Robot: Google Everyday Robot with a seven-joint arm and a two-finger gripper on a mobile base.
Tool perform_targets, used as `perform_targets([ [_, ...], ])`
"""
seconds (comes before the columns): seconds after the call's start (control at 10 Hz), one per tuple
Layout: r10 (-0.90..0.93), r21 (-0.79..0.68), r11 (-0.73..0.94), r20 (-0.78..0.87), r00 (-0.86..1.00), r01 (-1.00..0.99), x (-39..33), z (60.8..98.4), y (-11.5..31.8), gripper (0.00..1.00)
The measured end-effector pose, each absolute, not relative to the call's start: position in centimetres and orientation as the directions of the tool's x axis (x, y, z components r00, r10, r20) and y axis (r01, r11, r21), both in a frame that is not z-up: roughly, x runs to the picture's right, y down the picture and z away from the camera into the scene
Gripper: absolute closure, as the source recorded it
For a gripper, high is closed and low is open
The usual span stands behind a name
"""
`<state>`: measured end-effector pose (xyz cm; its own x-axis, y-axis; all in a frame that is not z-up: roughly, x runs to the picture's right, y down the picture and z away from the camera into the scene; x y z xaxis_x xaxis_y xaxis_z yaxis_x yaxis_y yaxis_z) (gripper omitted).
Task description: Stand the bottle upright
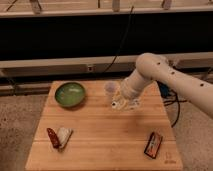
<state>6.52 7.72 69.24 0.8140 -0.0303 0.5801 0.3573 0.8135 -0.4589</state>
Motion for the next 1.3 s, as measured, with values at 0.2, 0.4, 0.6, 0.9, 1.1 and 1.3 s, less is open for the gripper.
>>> perform_targets([
  [0.2,0.004,-0.446,0.838,0.58,0.815,0.314,6.1,70.1,7.2,1.0],
  [0.4,0.034,-0.426,0.858,0.605,0.796,0.287,5.7,71.0,6.5,1.0],
  [0.6,0.077,-0.411,0.872,0.653,0.754,0.267,5.4,72.0,6.3,1.0],
  [0.9,0.13,-0.398,0.883,0.718,0.684,0.25,5.2,72.8,6.3,1.0],
  [1.1,0.151,-0.385,0.89,0.754,0.639,0.244,5.1,72.9,6.1,1.0],
  [1.3,0.157,-0.376,0.894,0.771,0.617,0.243,5.0,72.8,5.8,1.0],
])
